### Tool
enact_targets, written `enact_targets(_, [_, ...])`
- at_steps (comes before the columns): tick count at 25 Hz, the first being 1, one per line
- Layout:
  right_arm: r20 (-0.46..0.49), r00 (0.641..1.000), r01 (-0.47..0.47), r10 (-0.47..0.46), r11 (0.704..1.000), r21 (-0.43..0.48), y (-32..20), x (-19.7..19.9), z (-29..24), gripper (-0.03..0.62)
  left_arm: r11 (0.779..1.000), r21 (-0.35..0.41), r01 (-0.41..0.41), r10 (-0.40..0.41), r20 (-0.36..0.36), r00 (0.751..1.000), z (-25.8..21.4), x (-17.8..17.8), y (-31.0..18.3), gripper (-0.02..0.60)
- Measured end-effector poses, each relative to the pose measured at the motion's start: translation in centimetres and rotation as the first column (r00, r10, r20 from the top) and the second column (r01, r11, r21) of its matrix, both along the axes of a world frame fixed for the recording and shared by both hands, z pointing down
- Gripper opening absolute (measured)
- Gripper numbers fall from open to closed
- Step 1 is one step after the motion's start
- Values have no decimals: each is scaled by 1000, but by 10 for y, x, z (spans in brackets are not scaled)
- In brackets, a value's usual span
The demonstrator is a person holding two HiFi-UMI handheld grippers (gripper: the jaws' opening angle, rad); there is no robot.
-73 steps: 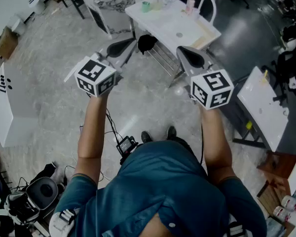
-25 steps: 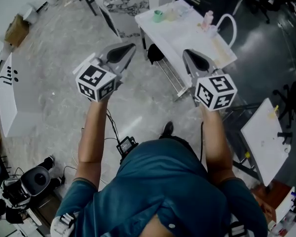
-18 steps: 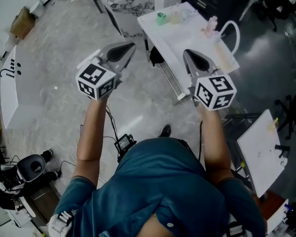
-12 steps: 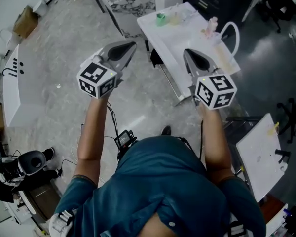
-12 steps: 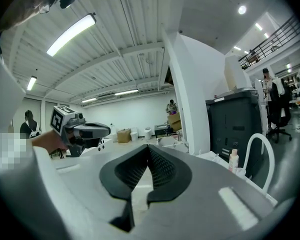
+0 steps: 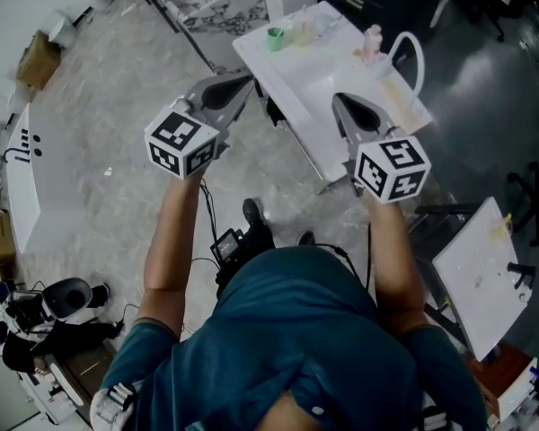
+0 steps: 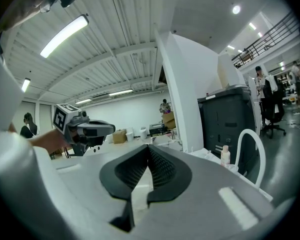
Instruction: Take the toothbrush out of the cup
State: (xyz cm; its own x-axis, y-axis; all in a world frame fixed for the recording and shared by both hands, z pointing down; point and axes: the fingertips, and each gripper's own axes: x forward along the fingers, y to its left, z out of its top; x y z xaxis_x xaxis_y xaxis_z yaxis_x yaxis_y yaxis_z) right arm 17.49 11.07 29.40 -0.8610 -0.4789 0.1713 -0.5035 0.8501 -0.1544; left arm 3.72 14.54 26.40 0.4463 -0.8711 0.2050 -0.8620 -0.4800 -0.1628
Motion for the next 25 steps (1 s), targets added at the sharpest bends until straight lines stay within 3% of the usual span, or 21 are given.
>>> enact_targets(9, [-31,991,-129,129,992,8,-45,2,3,10,990,13,-137,138,-16,990,4,-1,-67,0])
enact_targets(25, [-59,951,-306,304,952,-15,-143,-74,6,9,956,-32,-292,290,-52,956,20,-82,-191,0])
